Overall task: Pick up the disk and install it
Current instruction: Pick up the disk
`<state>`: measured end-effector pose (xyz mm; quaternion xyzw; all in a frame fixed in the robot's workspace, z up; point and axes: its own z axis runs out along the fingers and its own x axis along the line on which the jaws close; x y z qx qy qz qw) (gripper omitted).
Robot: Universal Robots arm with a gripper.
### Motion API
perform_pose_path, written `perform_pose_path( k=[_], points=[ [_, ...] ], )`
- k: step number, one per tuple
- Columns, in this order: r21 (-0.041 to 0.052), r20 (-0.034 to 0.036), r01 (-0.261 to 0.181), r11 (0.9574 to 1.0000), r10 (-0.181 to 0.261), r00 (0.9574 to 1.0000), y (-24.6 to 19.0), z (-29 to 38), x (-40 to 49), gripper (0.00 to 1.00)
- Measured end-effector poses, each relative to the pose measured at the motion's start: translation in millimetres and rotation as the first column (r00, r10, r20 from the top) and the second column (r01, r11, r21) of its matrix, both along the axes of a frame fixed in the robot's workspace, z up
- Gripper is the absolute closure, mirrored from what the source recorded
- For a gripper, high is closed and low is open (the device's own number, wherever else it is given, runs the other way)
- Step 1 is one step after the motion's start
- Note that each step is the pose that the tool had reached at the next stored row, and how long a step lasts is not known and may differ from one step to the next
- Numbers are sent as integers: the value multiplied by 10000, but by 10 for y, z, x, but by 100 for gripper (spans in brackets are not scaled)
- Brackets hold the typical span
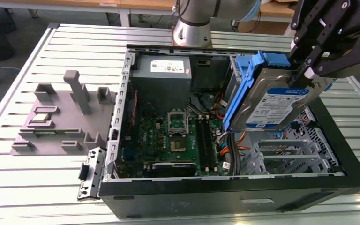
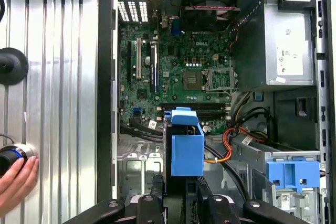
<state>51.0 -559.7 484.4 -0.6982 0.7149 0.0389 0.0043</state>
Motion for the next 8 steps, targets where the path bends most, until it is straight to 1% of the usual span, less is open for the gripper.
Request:
perform_pose_path(
  k=[3, 8],
  points=[
    [1, -3, -2, 10000, 2, 10000, 0, -1, 5, 65],
    [1, -5, -1, 10000, 1, 10000, 0, -1, 55, 65]
  ],
)
